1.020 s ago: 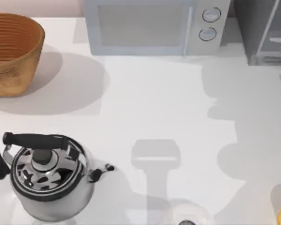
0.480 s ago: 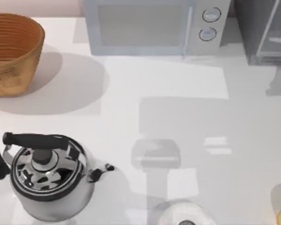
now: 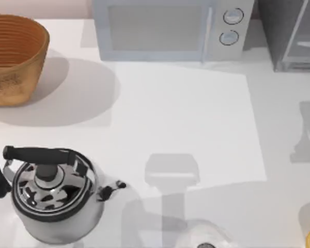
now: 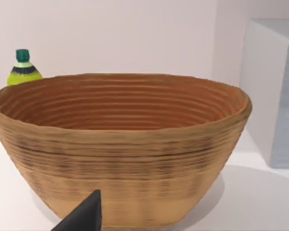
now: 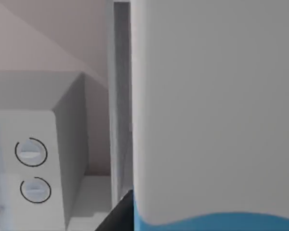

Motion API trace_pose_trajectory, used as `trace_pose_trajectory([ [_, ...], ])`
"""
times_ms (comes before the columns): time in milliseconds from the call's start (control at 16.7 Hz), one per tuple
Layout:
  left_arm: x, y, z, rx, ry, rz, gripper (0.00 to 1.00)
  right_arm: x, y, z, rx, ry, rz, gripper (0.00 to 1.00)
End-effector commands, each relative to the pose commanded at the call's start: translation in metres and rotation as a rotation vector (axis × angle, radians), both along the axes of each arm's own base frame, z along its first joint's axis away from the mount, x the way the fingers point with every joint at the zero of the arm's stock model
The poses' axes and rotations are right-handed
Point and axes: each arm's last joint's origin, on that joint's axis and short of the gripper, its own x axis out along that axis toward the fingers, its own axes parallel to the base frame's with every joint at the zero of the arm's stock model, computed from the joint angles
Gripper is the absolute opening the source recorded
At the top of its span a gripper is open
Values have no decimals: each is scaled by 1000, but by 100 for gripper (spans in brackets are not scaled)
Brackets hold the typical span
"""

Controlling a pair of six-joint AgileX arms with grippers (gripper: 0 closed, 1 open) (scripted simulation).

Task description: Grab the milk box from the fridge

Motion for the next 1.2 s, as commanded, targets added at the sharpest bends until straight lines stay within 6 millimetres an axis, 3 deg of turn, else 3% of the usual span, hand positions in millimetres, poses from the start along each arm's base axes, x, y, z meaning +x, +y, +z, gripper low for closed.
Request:
trace_pose_trajectory([
  [180, 0, 0, 0, 0, 0, 0, 100, -26, 5, -28, 6, 7, -3, 0],
  [480, 0, 0, 0, 0, 0, 0, 100, -38, 8, -60, 9, 34, -5, 0],
  [960, 0, 0, 0, 0, 0, 0, 100, -37, 8, -62, 11, 36, 3, 0],
  [1200, 0, 0, 0, 0, 0, 0, 100, -29, 10, -57, 4, 28, 96, 0],
])
